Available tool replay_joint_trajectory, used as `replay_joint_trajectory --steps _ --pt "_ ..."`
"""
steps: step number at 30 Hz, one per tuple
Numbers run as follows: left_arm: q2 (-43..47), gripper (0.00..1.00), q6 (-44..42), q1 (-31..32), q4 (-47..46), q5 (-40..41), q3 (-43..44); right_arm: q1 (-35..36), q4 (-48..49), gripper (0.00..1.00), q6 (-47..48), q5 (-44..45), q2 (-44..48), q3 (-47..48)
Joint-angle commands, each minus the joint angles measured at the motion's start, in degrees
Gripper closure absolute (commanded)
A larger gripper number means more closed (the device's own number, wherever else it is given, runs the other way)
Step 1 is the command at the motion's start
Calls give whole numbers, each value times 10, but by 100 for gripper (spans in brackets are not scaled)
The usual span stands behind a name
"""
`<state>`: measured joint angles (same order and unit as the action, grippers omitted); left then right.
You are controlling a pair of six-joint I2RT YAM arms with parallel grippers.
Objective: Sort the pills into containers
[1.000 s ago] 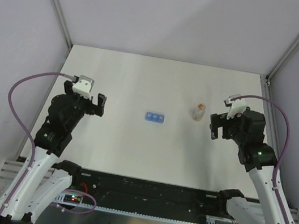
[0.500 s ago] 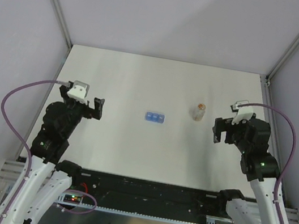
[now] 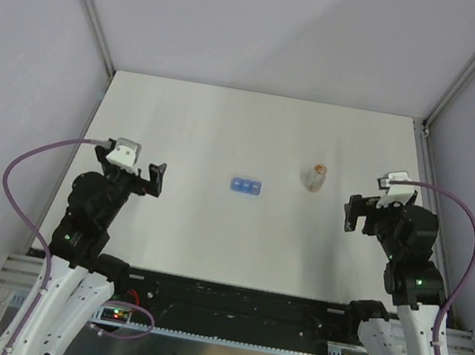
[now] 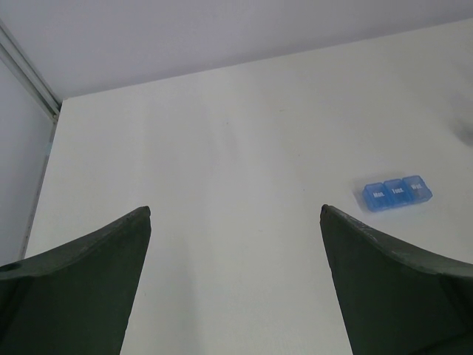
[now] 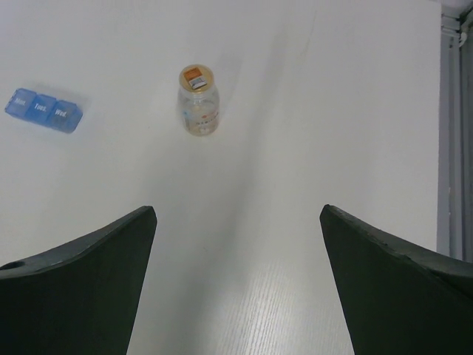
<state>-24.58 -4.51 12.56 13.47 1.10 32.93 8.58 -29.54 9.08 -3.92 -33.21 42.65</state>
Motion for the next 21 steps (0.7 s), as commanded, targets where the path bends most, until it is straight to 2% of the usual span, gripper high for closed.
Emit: replay_joint_trajectory --steps 1,21 --pt "14 0 -9 -6 -50 13 1 -16 34 1 7 1 18 -7" --pt "32 0 -34 -27 -52 11 -25 -31 61 1 18 0 6 -34"
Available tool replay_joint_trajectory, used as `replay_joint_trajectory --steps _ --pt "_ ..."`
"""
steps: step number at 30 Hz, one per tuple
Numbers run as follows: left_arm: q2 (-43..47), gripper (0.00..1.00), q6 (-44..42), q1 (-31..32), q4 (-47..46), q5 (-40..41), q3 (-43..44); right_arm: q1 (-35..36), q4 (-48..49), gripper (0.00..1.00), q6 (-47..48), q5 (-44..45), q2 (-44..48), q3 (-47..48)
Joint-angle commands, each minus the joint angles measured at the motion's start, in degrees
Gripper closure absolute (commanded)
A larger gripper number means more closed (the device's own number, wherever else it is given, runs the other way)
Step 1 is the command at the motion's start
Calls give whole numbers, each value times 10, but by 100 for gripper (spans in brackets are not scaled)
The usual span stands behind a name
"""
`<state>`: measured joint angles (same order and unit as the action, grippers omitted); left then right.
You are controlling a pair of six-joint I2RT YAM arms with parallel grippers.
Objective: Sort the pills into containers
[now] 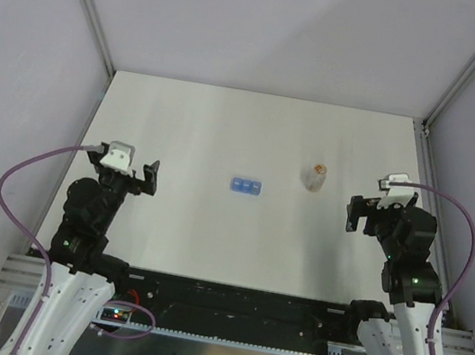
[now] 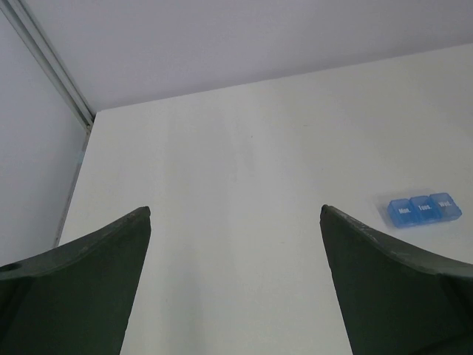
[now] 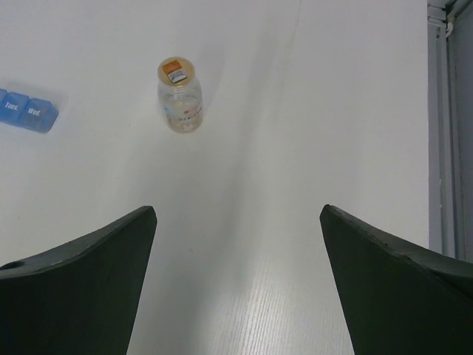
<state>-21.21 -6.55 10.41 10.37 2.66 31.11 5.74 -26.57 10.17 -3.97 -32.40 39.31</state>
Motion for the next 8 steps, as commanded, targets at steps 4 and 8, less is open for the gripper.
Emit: replay_joint_trajectory --steps 4,8 --pt "-6 0 -14 -6 -21 -6 -10 -2 30 1 8 -1 -5 0" --pt "-9 0 -13 -5 -21 -9 -11 -3 30 1 9 -3 -7 0"
